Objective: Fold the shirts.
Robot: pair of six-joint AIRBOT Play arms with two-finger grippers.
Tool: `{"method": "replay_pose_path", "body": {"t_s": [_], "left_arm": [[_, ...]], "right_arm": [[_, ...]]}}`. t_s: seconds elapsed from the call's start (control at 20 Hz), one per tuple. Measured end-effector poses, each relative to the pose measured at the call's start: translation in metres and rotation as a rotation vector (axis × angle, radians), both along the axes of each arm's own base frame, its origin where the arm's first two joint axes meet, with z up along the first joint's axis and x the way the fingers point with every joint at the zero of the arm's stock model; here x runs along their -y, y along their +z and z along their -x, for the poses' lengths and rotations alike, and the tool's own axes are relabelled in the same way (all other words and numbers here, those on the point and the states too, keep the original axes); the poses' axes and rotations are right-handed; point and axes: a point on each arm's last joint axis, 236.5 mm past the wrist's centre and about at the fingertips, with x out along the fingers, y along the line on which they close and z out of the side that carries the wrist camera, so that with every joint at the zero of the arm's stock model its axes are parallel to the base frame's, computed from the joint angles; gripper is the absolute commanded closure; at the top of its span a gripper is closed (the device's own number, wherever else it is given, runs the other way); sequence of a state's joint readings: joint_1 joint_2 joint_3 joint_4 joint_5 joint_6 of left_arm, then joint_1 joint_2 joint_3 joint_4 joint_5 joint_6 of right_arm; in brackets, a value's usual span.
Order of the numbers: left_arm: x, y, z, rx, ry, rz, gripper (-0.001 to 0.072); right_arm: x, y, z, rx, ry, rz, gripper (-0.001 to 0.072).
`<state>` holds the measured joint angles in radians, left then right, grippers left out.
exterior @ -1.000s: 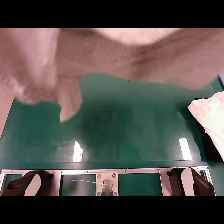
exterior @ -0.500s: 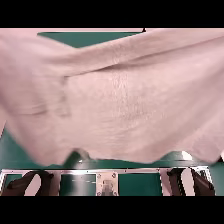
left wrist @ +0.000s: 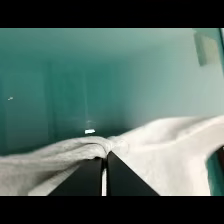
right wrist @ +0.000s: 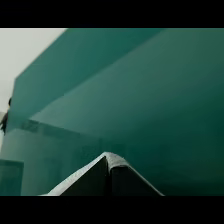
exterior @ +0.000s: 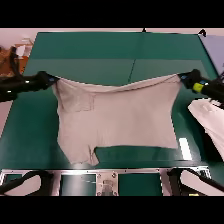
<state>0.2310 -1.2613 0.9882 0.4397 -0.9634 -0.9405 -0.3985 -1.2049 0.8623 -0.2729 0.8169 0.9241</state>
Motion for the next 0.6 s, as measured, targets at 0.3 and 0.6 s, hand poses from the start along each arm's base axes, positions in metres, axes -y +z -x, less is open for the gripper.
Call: {"method": "replay_pose_path", "body": {"t_s": [0.3, 0.6], "left_arm": [[0.003, -0.035, -0.084, -0.027, 0.039, 0.023, 0.0682], [-0.009, 0.003, -0.129, 0.073, 0.085, -0.007, 0.0681]], "right_arm": [[0.008, -0.076, -0.079, -0.117, 0.017, -0.090, 0.0703], [0.020, -0.056, -0.131, -0.049, 0.022, -0.109, 0.0703]]}}
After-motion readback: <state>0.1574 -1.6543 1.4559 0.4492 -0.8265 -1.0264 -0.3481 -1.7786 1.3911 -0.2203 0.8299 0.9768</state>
